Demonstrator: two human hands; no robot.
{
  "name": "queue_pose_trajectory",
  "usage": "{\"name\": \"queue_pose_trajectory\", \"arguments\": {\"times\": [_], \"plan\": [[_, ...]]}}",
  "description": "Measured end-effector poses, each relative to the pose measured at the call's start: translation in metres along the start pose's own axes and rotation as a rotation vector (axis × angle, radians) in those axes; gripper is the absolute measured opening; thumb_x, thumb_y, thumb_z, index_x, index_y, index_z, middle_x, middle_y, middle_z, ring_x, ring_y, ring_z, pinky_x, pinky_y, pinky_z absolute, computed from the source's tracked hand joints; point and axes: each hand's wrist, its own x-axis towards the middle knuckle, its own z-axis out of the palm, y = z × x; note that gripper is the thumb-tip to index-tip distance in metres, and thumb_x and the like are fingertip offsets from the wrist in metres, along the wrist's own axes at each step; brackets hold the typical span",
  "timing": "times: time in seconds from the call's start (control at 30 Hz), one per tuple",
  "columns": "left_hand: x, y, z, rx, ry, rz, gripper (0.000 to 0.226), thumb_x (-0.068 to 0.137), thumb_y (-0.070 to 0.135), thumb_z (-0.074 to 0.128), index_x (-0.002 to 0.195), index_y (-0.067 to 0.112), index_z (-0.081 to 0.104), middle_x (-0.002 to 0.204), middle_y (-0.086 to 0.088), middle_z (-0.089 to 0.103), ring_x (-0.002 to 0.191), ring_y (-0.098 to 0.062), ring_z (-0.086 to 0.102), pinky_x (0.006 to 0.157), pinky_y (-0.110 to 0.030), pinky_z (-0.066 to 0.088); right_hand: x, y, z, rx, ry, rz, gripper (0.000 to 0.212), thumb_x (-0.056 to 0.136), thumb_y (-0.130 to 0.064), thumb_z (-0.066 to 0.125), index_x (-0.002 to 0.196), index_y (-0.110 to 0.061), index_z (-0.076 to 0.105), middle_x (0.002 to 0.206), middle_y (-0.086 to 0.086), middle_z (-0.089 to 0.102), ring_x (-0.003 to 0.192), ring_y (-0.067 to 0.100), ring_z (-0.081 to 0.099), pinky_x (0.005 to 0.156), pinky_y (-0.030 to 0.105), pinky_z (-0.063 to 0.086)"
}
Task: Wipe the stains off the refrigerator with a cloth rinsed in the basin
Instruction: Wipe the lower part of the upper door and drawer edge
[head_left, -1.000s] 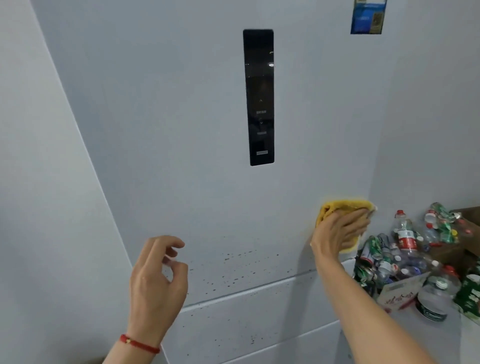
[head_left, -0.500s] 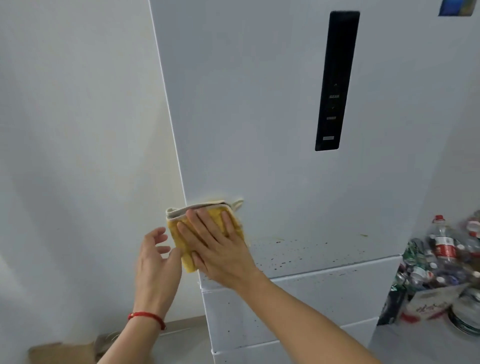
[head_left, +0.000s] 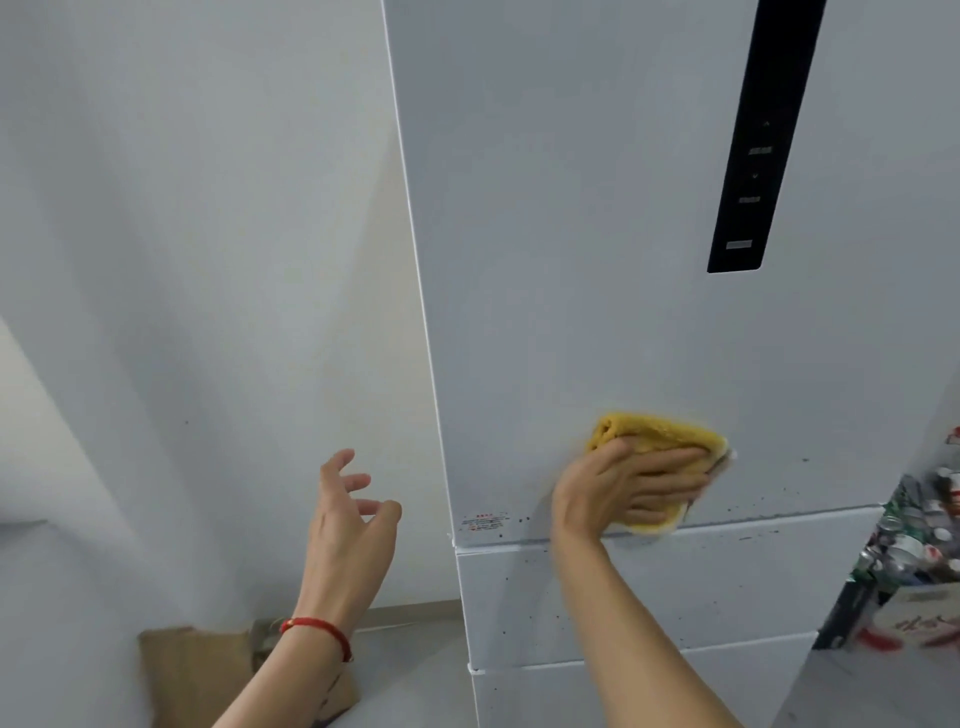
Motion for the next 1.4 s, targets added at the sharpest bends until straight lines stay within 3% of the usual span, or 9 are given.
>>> {"name": "queue_pose_trajectory", "arguments": {"times": [0.1, 0.23, 0.33, 0.63, 0.77, 0.93, 1.07, 1.23, 1.4], "plan": [[0.004, -0.004, -0.004, 0.004, -0.016, 0.014, 0.057, 0.097, 0.01, 0.054, 0.145, 0.03, 0.033, 0.127, 0.0, 0.053, 0.1, -0.011, 0.06, 0.087, -0.04, 0.053, -0.097, -0.007, 0.026, -0.106, -0.096, -0.036, 0.078, 0.103, -0.043, 0.018, 0.163, -0.002, -0.01, 0.169, 0.029, -0.012, 0.158, 0.045, -0.006, 0.122, 0.067, 0.014], [0.015, -0.01, -0.012, 0.006, 0.008, -0.003, 0.048, 0.098, 0.014, 0.053, 0.139, 0.033, 0.037, 0.127, -0.002, 0.058, 0.104, -0.023, 0.063, 0.094, -0.05, 0.053, -0.165, 0.005, 0.036, -0.059, -0.219, 0.01, 0.081, 0.102, -0.051, 0.009, 0.157, -0.006, -0.029, 0.165, 0.026, -0.029, 0.156, 0.044, -0.02, 0.123, 0.067, 0.007], [0.019, -0.014, -0.011, 0.01, -0.007, -0.04, 0.045, 0.098, 0.016, 0.052, 0.139, 0.029, 0.039, 0.126, -0.004, 0.059, 0.102, -0.028, 0.065, 0.087, -0.045, 0.052, -0.125, 0.024, 0.025, -0.086, -0.273, 0.02, 0.084, 0.096, -0.051, 0.01, 0.154, -0.012, -0.037, 0.163, 0.019, -0.039, 0.154, 0.035, -0.03, 0.125, 0.061, -0.004], [-0.005, -0.023, 0.011, 0.013, -0.12, -0.018, 0.044, 0.095, 0.009, 0.057, 0.132, 0.031, 0.05, 0.124, 0.008, 0.061, 0.101, -0.012, 0.064, 0.082, -0.034, 0.055, 0.093, 0.05, -0.054, -0.069, -0.061, -0.081, 0.09, 0.091, -0.052, 0.018, 0.163, -0.008, -0.014, 0.17, 0.021, -0.02, 0.159, 0.036, -0.014, 0.126, 0.057, -0.003], [-0.009, -0.03, -0.002, 0.07, -0.115, 0.035, 0.048, 0.094, 0.007, 0.058, 0.137, 0.028, 0.054, 0.124, 0.014, 0.061, 0.101, -0.006, 0.062, 0.078, -0.029, 0.054, 0.058, 0.058, -0.037, -0.114, -0.044, -0.17, 0.085, 0.097, -0.048, 0.02, 0.163, -0.003, -0.011, 0.169, 0.027, -0.017, 0.158, 0.041, -0.012, 0.124, 0.066, 0.001], [-0.011, -0.038, -0.017, 0.135, -0.1, 0.053, 0.05, 0.092, 0.006, 0.06, 0.136, 0.027, 0.052, 0.122, 0.008, 0.061, 0.099, -0.004, 0.062, 0.077, -0.024, 0.049, -0.078, 0.091, -0.011, -0.551, -0.288, -0.945, 0.072, 0.101, -0.038, 0.035, 0.159, 0.0, 0.016, 0.161, 0.04, 0.015, 0.151, 0.058, 0.011, 0.12, 0.074, -0.001], [-0.009, -0.036, -0.016, 0.14, -0.11, 0.056, 0.049, 0.092, 0.008, 0.06, 0.136, 0.028, 0.05, 0.122, 0.007, 0.06, 0.098, -0.003, 0.061, 0.077, -0.028, 0.05, -0.084, 0.099, -0.001, -0.77, -0.487, -1.802, 0.076, 0.096, -0.017, 0.054, 0.165, -0.016, 0.023, 0.173, 0.001, 0.017, 0.161, 0.021, 0.004, 0.129, 0.05, 0.0], [-0.012, -0.038, -0.016, 0.124, -0.092, 0.079, 0.049, 0.092, 0.006, 0.06, 0.135, 0.028, 0.051, 0.121, 0.007, 0.06, 0.098, -0.004, 0.062, 0.079, -0.031, 0.05, -0.029, 0.073, -0.028, -0.638, -0.662, -1.969, 0.066, 0.101, -0.001, 0.037, 0.163, -0.023, 0.032, 0.17, -0.008, 0.026, 0.157, 0.01, 0.022, 0.129, 0.039, 0.021], [-0.017, -0.056, -0.027, 0.127, -0.036, 0.028, 0.047, 0.092, 0.006, 0.06, 0.132, 0.028, 0.052, 0.121, 0.006, 0.061, 0.097, -0.005, 0.062, 0.081, -0.034, 0.05, 0.074, 0.084, -0.077, -0.688, -0.512, -1.99, 0.067, 0.1, 0.003, 0.046, 0.158, -0.03, 0.042, 0.166, -0.007, 0.037, 0.154, 0.02, 0.035, 0.125, 0.049, 0.028]]}}
